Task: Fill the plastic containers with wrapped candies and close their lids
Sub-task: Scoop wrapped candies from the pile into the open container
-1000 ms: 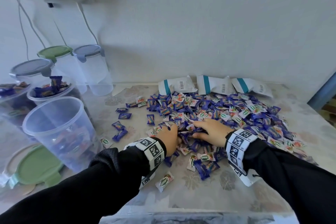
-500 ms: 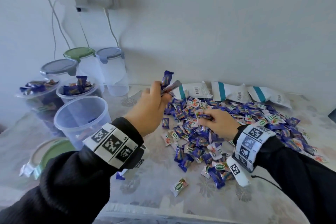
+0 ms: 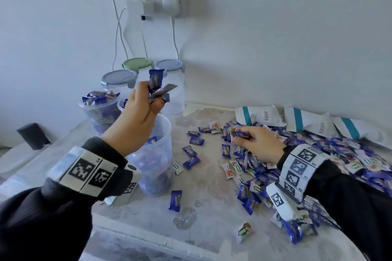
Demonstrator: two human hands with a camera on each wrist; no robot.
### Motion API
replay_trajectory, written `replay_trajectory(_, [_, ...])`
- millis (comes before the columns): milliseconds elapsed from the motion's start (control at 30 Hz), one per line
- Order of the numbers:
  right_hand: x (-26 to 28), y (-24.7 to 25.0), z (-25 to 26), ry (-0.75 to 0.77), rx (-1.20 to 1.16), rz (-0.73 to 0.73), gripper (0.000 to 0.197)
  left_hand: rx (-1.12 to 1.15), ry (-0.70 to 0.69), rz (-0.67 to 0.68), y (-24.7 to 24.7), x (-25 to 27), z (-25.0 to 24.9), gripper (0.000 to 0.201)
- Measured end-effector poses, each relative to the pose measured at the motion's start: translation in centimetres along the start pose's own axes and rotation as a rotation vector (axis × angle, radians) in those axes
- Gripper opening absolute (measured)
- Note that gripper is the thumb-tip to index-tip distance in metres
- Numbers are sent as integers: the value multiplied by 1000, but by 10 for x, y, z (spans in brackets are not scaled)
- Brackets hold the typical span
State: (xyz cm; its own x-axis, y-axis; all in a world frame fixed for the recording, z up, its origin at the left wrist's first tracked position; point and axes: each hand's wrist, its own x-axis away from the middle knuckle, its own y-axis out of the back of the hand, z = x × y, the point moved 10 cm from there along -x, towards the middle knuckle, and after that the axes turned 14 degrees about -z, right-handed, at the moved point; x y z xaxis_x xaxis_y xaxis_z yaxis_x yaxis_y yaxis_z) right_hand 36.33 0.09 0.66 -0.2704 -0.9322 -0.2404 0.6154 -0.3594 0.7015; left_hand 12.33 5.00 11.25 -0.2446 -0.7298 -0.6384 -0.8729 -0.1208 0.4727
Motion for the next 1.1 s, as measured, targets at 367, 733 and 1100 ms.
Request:
replay_trajectory(367, [-29, -15, 68, 64, -168, 15, 17, -275, -37, 41, 20, 32, 33, 34])
replay_trajectory(733, [-39, -31, 203, 347, -433, -71, 11, -55, 137, -55, 29, 60, 55, 90])
replay_trajectory(1100, [-25, -81, 219, 477, -98, 177, 32, 113, 324, -58, 20, 72, 77, 108])
